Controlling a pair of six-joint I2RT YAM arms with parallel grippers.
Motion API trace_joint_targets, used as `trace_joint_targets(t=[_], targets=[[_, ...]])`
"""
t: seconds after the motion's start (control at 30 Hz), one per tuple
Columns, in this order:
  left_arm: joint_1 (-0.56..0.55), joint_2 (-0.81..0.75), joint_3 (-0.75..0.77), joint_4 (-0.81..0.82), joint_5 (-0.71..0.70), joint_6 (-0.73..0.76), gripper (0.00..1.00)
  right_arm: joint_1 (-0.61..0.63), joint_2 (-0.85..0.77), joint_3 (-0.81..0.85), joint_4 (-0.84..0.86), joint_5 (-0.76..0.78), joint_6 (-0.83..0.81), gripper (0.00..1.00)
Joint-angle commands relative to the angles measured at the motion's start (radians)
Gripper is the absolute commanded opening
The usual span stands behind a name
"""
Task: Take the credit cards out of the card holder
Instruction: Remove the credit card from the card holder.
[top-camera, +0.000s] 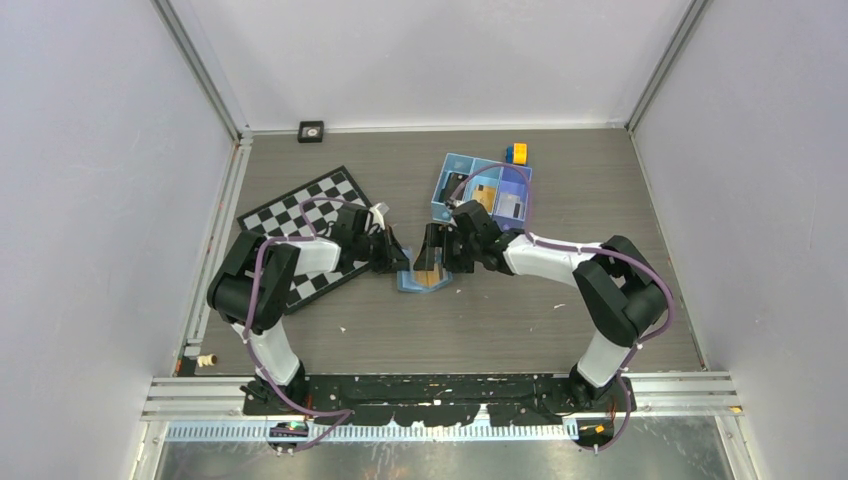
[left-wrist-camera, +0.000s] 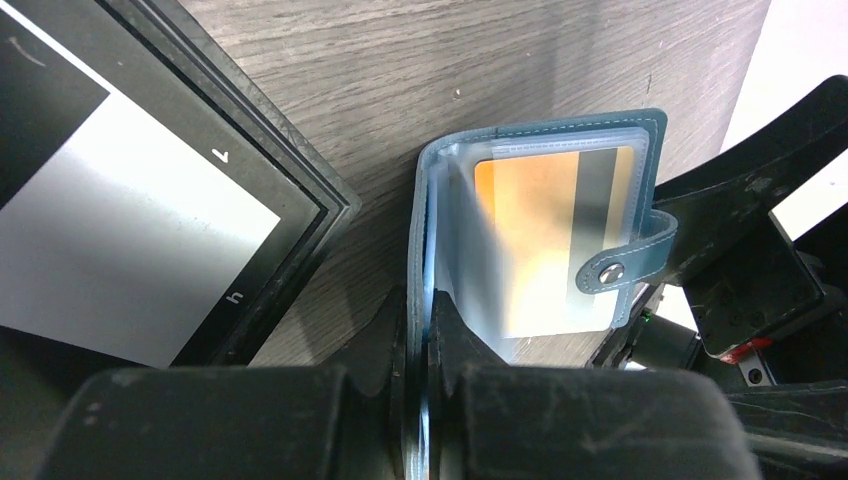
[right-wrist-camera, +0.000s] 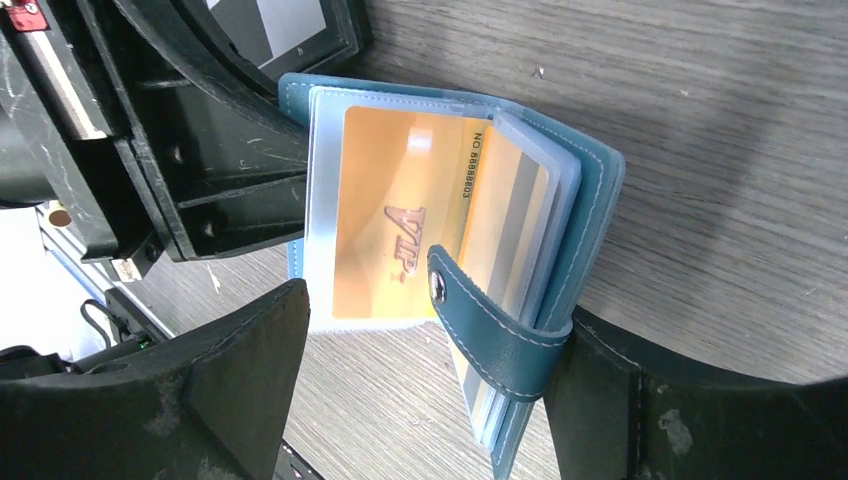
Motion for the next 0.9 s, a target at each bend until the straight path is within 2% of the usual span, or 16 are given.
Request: trace_joint_targets(t=[0.0, 0.2, 0.23, 0.4, 0.57, 0.67, 0.77, 0.87], targets=[[0.0, 0.003, 0.015, 0.013, 0.024, 0.001, 0.0, -0.004, -0.031, -0.003, 0.07, -0.045, 0.009, 0.85], [0.0, 0.007, 0.013, 0.03, 0.04, -0.009, 0.0, -0.004, -0.031, 0.007, 0.053, -0.043, 0.004, 0.85], [0.0, 0.01, 0.014, 0.031, 0.043, -0.012, 0.0, -0.006, -0.038, 0.002, 0.053, -0.031, 0.008, 0.82], [0.008, 0.008, 0.006, 0.045, 0.05, -0.023, 0.0, -0.036, -0.037, -0.004, 0.022, 0.008, 0.035, 0.63], [0.021, -0.01, -0.009, 0.079, 0.068, -0.039, 0.0, -0.057, 0.0, 0.023, -0.026, 0.015, 0.043, 0.35], [0.036, -0.02, -0.034, 0.127, 0.088, -0.075, 0.08, -0.062, -0.008, 0.022, -0.032, 0.028, 0.044, 0.13], [0.07, -0.032, -0.091, 0.255, 0.121, -0.148, 0.19, -0.073, -0.04, -0.001, -0.021, 0.046, 0.053, 0.07], [0.103, -0.036, -0.153, 0.398, 0.152, -0.221, 0.31, -0.084, -0.08, -0.042, 0.031, 0.042, 0.069, 0.06]])
